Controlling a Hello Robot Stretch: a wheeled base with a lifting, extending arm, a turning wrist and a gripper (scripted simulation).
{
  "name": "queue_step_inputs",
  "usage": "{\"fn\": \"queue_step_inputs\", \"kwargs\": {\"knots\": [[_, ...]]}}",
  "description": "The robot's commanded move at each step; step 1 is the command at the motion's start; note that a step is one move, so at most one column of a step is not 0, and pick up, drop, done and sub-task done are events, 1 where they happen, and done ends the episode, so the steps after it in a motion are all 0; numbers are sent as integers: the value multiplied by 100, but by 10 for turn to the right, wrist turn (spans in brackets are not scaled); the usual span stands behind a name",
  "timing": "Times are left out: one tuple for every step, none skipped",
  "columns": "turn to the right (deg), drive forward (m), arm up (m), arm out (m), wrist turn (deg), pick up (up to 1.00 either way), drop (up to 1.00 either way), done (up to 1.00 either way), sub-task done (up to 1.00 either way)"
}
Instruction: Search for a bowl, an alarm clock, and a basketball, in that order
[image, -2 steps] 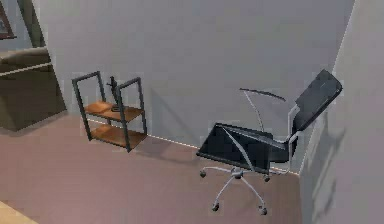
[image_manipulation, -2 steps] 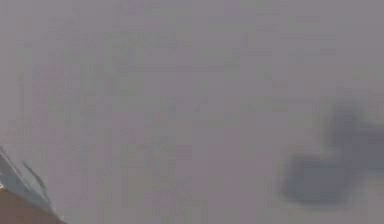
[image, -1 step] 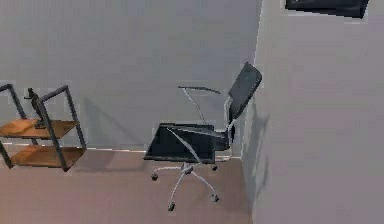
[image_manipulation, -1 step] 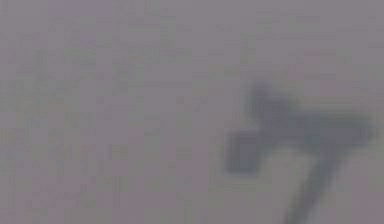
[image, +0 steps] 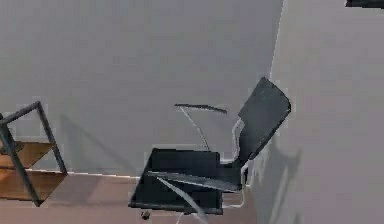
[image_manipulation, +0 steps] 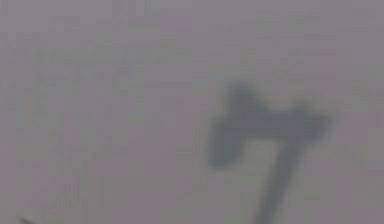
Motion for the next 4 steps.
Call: {"fn": "queue_step_inputs", "kwargs": {"knots": [[-210,0,0,0,0,0,0,0,0],[0,20,0,0,0,0,0,0,0],[-450,0,0,0,0,0,0,0,0],[-150,0,0,0,0,0,0,0,0]]}}
